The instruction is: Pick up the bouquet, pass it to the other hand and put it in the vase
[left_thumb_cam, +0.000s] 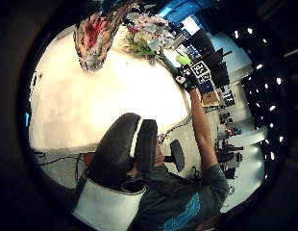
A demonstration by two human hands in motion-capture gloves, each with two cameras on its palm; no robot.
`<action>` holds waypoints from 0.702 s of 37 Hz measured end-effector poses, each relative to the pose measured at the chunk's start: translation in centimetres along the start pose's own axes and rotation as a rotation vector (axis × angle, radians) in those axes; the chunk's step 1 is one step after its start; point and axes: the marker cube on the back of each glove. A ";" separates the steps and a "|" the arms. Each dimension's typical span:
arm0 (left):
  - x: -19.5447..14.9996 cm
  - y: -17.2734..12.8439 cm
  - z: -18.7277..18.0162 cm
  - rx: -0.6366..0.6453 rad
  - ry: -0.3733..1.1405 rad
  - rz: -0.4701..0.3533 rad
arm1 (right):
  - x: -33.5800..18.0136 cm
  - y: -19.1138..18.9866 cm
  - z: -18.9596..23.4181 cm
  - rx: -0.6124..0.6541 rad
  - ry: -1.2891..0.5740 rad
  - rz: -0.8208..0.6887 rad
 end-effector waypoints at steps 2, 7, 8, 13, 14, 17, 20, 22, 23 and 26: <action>-0.2 -0.3 0.4 0.009 0.001 0.003 | 1.2 -1.0 0.8 0.028 0.159 0.102; -0.7 -0.8 0.7 0.033 -0.007 0.007 | 0.0 -0.7 0.0 0.117 0.375 0.108; -0.8 -0.7 0.7 0.033 -0.007 0.006 | -0.3 -0.5 -0.2 0.125 0.405 0.107; -0.8 -0.6 0.2 0.030 0.007 0.003 | -0.8 -0.9 -0.2 0.205 0.466 0.096; -0.8 -0.6 0.1 0.033 0.009 0.003 | -0.8 -1.2 0.0 0.232 0.459 0.092; -0.7 -0.5 -0.4 0.045 0.016 -0.003 | -0.4 -2.1 0.7 0.316 0.415 0.081; -0.6 -0.7 -0.5 0.047 0.020 -0.010 | -0.2 -1.6 0.4 0.349 0.388 0.089; -0.5 -1.0 -0.4 0.044 0.028 -0.010 | -0.5 -0.7 -0.2 0.347 0.371 0.097; -0.4 -1.1 -0.4 0.043 0.032 -0.008 | -0.6 -0.4 -0.4 0.347 0.361 0.101; -0.1 -1.7 -0.6 0.051 0.054 0.002 | -0.9 -0.6 -0.7 0.374 0.322 0.107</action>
